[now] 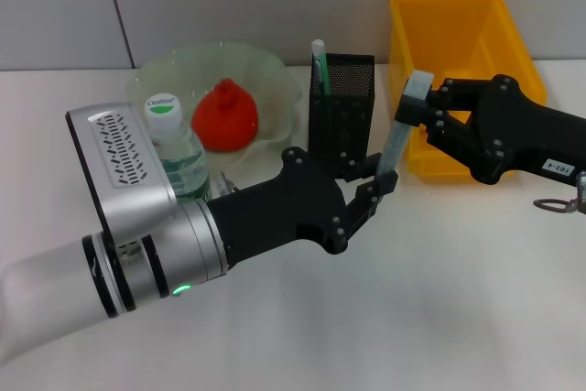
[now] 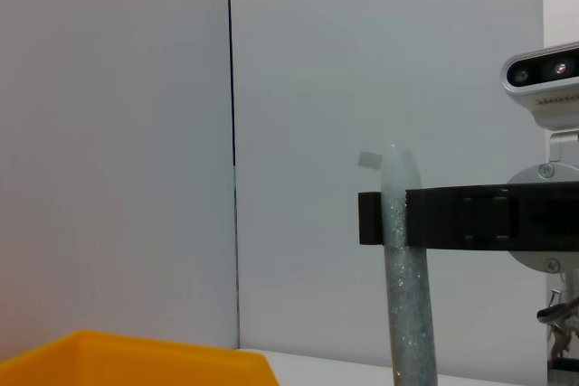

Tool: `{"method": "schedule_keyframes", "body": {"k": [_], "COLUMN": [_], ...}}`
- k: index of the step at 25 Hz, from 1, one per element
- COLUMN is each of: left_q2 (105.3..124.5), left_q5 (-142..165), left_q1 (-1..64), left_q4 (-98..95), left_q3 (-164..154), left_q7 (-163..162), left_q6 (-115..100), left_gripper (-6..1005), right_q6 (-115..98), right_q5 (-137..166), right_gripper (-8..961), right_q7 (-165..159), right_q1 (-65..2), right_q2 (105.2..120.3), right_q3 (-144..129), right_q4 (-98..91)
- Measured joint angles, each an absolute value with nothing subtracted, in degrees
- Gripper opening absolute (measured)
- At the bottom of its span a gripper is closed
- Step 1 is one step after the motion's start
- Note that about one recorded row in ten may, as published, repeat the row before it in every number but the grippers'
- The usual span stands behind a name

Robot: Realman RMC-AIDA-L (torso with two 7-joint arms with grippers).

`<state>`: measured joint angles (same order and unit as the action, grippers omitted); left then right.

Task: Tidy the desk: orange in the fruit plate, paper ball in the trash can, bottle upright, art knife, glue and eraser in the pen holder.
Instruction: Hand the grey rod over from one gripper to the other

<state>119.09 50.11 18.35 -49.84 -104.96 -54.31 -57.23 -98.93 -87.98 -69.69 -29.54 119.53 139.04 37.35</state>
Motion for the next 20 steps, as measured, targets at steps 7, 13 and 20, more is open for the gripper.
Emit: {"method": "schedule_keyframes", "body": {"k": [7, 13, 20], "left_q2": [119.09, 119.1, 119.08], "left_q5": [50.1, 49.6, 47.9], "left_q1": [18.4, 19.2, 20.7], "left_q4": [-49.8, -48.5, -45.5], "left_q3": [-105.0, -105.0, -104.8], "left_q7": [-54.3, -54.3, -54.6], "left_q6": [-57.2, -57.4, -57.3], "left_gripper": [225, 272, 327], "right_q6": [-98.8, -98.2, -98.2], "right_q5": [-88.0, -88.0, -88.2], "right_gripper": [147, 147, 146], "right_q7": [-69.7, -69.7, -69.7], "right_q1": [-29.5, -29.5, -29.5], "right_q2": [119.53, 119.53, 119.53], "right_q3": [139.0, 139.0, 139.1], "right_q4": [37.4, 37.4, 37.6]}}
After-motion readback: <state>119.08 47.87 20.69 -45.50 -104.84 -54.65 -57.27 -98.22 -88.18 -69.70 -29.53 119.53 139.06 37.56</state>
